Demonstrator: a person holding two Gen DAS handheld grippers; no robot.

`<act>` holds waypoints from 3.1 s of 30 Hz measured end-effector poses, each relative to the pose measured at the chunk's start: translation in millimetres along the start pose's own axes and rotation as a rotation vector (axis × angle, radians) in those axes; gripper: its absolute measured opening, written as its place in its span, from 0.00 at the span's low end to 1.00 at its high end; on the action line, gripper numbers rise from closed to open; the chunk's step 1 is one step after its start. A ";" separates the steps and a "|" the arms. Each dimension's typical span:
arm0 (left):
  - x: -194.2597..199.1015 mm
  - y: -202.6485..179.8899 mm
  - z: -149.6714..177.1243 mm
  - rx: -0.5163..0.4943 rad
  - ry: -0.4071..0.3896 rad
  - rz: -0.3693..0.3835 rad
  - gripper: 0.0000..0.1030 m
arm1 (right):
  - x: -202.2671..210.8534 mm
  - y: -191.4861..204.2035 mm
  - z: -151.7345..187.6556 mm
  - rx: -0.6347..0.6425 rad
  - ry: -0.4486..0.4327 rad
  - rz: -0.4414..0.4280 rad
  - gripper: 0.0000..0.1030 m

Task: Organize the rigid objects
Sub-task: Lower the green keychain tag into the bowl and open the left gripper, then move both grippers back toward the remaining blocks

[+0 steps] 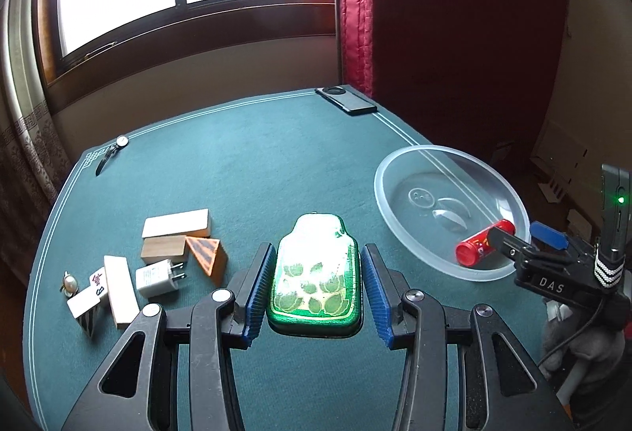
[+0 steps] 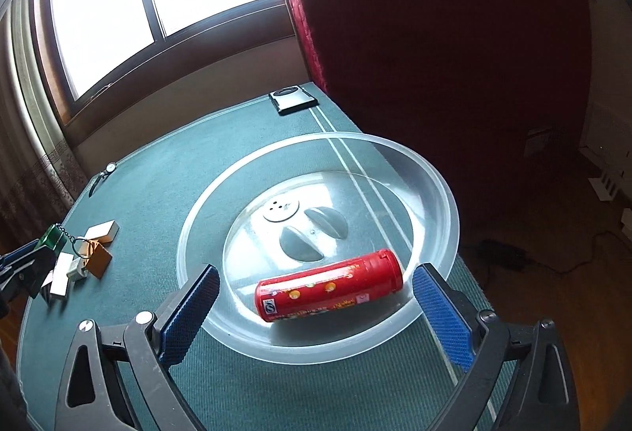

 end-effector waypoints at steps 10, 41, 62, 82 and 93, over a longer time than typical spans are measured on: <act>-34.4 -47.6 -26.2 -0.065 0.006 0.113 0.45 | 11.5 -15.2 -0.2 -0.031 -0.088 0.079 0.98; -83.3 -56.9 -33.5 0.034 0.065 0.175 0.71 | 11.3 -20.4 1.1 -0.056 -0.080 0.080 0.97; -68.5 -13.2 -18.8 0.105 0.054 0.084 0.71 | 24.7 16.3 11.3 0.040 -0.102 0.049 0.97; -42.9 69.6 12.5 0.250 0.037 -0.004 0.71 | 36.9 77.8 21.1 0.176 -0.151 0.002 0.97; -20.2 118.4 37.5 0.339 0.016 -0.050 0.71 | 29.4 110.7 31.1 0.216 -0.077 -0.068 0.97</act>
Point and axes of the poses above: each gripper's, at about its wrist camera, not at the fingertips, and x roughly against the way its jaws point, y to its left, z to its underside, the point moved 2 cm from there along -x, roughly the way its jaws point, and after that the axes turned 6 degrees about z, right-handed, at the moved point
